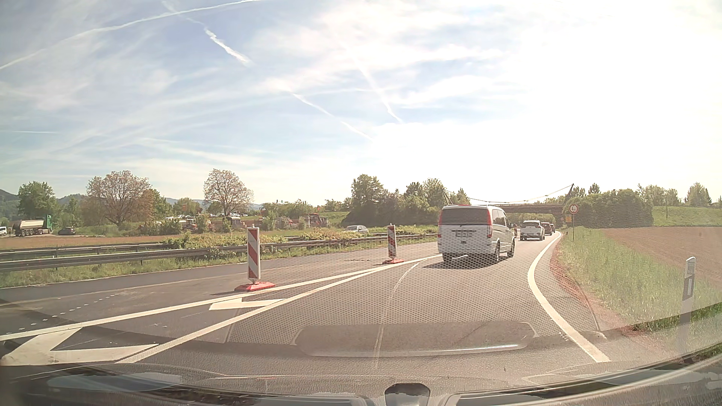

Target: Follow the waypoints while adhering to traffic rules and regulations

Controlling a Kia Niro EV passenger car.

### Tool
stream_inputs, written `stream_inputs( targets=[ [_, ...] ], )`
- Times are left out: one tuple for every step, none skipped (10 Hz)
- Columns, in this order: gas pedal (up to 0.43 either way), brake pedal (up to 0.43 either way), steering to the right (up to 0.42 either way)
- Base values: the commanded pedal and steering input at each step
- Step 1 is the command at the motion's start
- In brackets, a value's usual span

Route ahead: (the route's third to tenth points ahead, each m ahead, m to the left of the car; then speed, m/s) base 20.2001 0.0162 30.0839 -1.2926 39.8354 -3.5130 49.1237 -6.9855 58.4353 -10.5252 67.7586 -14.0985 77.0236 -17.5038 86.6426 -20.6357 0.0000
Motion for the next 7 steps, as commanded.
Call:
stream_inputs(
  targets=[
    [0.000, 0.293, 0.063],
    [0.000, 0.293, 0.063],
    [0.000, 0.293, 0.063],
    [0.000, 0.293, 0.063],
    [0.000, 0.293, 0.063],
    [0.000, 0.293, 0.063],
    [0.000, 0.293, 0.063]
  ],
)
